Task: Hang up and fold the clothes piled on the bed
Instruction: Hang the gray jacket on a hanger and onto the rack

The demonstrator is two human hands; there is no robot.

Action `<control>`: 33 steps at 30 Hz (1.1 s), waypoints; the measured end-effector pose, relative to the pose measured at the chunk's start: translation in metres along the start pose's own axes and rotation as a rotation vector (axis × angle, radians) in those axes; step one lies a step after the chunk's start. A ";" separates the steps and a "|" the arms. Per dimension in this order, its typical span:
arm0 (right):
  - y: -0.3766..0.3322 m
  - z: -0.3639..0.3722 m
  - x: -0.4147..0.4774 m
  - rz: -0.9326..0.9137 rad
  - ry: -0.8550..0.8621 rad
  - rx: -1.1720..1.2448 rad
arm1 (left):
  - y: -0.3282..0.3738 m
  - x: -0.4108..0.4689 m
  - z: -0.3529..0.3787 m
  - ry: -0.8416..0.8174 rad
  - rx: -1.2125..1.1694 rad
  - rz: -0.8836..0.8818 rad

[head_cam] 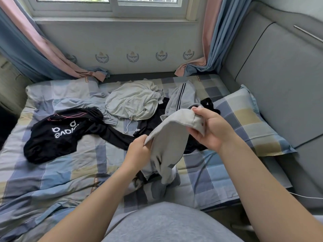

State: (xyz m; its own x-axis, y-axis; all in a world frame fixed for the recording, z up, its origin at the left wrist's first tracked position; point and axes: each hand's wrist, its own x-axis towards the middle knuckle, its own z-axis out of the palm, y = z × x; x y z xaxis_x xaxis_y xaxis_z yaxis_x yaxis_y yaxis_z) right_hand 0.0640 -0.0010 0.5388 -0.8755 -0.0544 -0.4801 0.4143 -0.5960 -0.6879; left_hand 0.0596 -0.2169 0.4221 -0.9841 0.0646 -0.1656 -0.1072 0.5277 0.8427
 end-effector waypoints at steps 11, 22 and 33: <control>0.032 -0.022 0.012 0.002 -0.055 -0.224 | 0.032 0.003 -0.016 -0.017 -0.482 -0.294; 0.101 -0.015 0.030 -0.219 -0.105 -0.803 | 0.098 -0.009 -0.029 0.034 -1.114 -0.420; 0.109 -0.061 0.063 -0.200 0.176 -1.190 | 0.102 0.000 -0.049 -0.003 -1.260 -0.394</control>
State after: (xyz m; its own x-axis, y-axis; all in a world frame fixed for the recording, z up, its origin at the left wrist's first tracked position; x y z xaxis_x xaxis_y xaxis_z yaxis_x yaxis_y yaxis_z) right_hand 0.0693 -0.0207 0.4000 -0.9424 0.1191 -0.3126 0.3266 0.5295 -0.7829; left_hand 0.0420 -0.2047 0.5335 -0.8567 0.0922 -0.5075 -0.4438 -0.6332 0.6342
